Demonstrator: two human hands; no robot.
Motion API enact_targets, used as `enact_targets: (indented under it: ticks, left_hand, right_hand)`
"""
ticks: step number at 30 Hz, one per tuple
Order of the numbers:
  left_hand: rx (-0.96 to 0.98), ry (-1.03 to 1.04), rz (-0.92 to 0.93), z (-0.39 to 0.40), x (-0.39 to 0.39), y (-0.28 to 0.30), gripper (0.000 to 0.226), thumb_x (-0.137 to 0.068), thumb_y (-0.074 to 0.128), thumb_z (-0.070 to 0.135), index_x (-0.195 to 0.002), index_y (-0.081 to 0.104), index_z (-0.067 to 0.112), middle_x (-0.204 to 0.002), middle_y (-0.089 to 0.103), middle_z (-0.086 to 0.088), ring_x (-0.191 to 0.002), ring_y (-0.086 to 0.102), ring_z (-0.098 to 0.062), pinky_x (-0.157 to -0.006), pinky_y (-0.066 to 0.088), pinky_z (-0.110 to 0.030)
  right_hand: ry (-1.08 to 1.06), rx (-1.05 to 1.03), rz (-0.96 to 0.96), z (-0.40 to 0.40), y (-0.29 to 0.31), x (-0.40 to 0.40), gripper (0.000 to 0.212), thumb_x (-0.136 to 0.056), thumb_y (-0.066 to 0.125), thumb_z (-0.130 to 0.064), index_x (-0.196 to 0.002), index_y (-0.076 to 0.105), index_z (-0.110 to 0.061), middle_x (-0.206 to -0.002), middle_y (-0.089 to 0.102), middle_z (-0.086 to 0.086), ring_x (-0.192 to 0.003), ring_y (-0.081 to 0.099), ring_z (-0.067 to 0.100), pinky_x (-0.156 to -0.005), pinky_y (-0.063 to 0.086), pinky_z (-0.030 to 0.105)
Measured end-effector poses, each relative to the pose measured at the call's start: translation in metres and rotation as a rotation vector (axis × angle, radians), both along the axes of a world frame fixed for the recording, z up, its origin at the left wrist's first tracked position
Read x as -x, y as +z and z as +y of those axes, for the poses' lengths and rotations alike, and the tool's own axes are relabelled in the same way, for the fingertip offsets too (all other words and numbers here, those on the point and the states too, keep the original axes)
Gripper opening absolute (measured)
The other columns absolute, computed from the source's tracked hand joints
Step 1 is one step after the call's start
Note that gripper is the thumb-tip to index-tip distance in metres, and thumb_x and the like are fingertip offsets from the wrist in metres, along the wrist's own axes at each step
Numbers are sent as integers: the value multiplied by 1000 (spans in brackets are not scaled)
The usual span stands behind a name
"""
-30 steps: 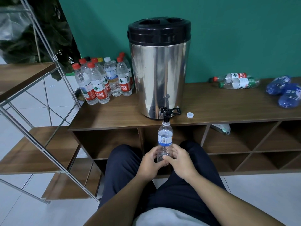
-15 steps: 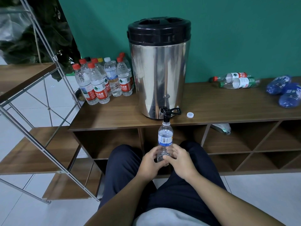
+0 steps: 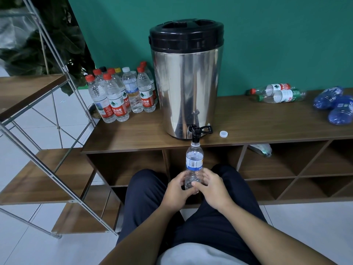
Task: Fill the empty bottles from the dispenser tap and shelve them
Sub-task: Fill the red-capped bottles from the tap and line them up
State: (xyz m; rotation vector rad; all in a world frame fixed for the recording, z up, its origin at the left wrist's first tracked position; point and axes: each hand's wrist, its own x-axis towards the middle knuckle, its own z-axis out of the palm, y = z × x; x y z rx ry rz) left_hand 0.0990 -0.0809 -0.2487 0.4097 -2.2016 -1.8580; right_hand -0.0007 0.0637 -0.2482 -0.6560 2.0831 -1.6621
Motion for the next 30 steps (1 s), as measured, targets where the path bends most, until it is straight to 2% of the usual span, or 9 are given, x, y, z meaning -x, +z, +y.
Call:
enact_targets:
  ticks: [5, 14, 22, 26, 30]
  left_hand:
    - [-5, -5, 6, 1, 0, -1, 57, -97, 86, 8, -146, 68, 31, -133, 79, 9, -127, 74, -13, -103, 61, -27]
    - [5, -10, -2, 0, 1, -3, 56, -97, 86, 10, -145, 68, 32, -133, 79, 8, -126, 74, -15, -107, 62, -38]
    - [8, -2, -5, -1, 1, -5, 55, -98, 86, 9, -145, 68, 31, -132, 80, 8, -126, 74, -14, -103, 63, -34]
    - [32, -2, -12, -1, 1, -5, 56, -98, 87, 12, -146, 67, 31, -133, 79, 11, -127, 74, -10, -107, 61, -33]
    - [25, 6, -14, -1, 0, -4, 56, -97, 87, 12, -145, 67, 32, -133, 79, 13, -126, 73, -8, -104, 60, -28]
  right_hand:
    - [12, -18, 11, 0, -4, 2, 47, -93, 85, -4, -133, 70, -25, -123, 80, -13, -120, 73, 2, -105, 58, 25]
    - [-1, 1, 8, 0, -3, 1, 50, -93, 85, -1, -128, 68, -33, -122, 80, -12, -120, 73, 0, -104, 57, 20]
    - [-1, 13, -4, 1, -1, 0, 47, -94, 83, 1, -130, 70, -25, -120, 81, -13, -118, 75, 4, -94, 59, 18]
    - [-3, 10, -4, 1, 2, -2, 48, -94, 83, 0, -130, 69, -29, -120, 81, -15, -117, 75, 4, -93, 59, 18]
    - [-3, 6, -1, 2, 4, -3, 48, -95, 83, 0, -128, 69, -31, -119, 81, -16, -116, 76, 3, -93, 60, 19]
